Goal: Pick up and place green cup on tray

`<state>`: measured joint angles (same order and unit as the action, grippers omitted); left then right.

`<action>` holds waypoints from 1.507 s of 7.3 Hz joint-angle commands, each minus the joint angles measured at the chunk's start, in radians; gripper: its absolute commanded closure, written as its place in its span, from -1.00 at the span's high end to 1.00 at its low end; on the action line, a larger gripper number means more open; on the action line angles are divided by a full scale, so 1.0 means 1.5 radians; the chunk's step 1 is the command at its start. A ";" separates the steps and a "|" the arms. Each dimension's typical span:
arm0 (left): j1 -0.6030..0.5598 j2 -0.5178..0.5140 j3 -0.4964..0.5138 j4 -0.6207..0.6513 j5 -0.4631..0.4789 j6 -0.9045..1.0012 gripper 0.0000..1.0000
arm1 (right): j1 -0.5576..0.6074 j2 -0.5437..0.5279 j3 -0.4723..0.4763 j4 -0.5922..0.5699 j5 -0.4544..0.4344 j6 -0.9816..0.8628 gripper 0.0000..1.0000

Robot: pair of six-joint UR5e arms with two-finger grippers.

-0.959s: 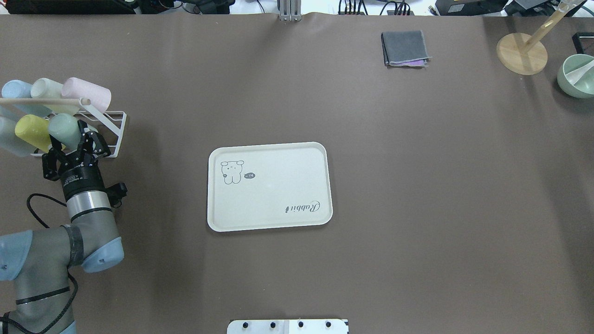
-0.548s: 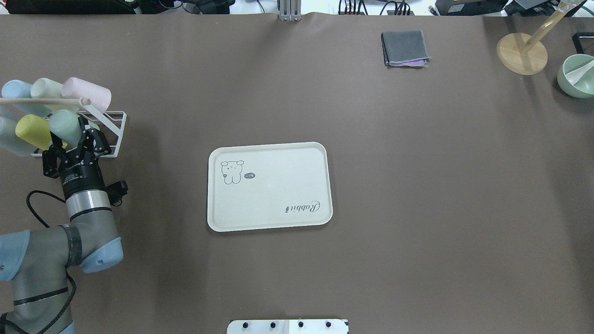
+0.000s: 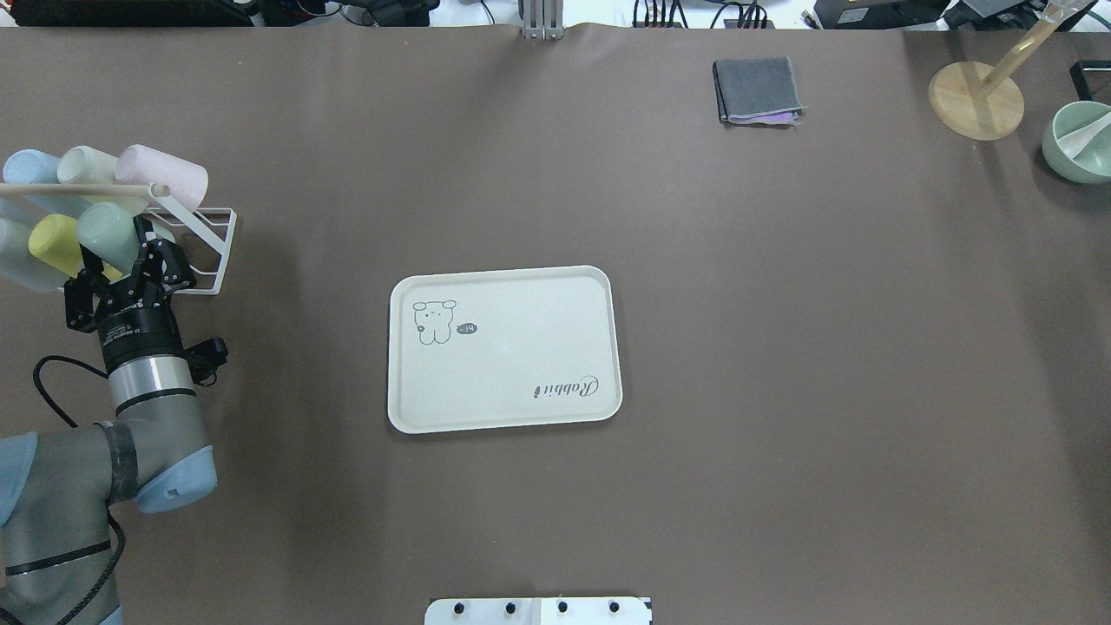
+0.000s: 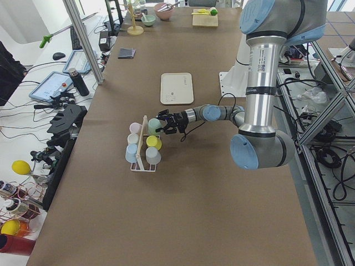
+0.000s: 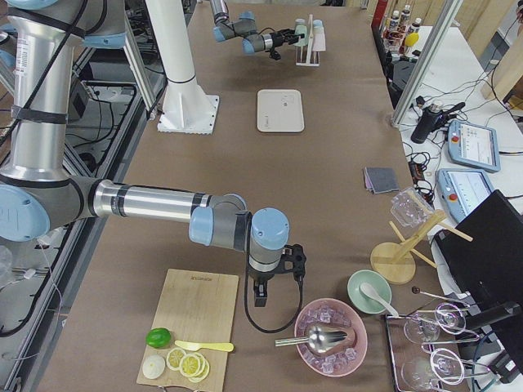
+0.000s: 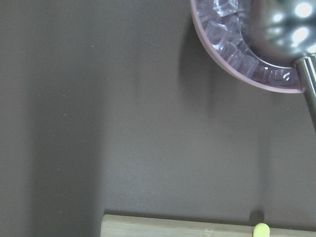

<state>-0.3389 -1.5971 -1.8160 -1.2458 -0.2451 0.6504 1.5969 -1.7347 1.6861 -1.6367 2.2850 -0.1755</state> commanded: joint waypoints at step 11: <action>-0.013 0.187 -0.298 -0.151 0.015 0.178 -0.92 | 0.000 0.017 -0.021 0.000 -0.002 0.000 1.00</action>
<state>-0.3579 -1.3354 -2.2042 -1.3579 -0.2177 0.7644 1.5969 -1.7088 1.6558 -1.6367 2.2831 -0.1749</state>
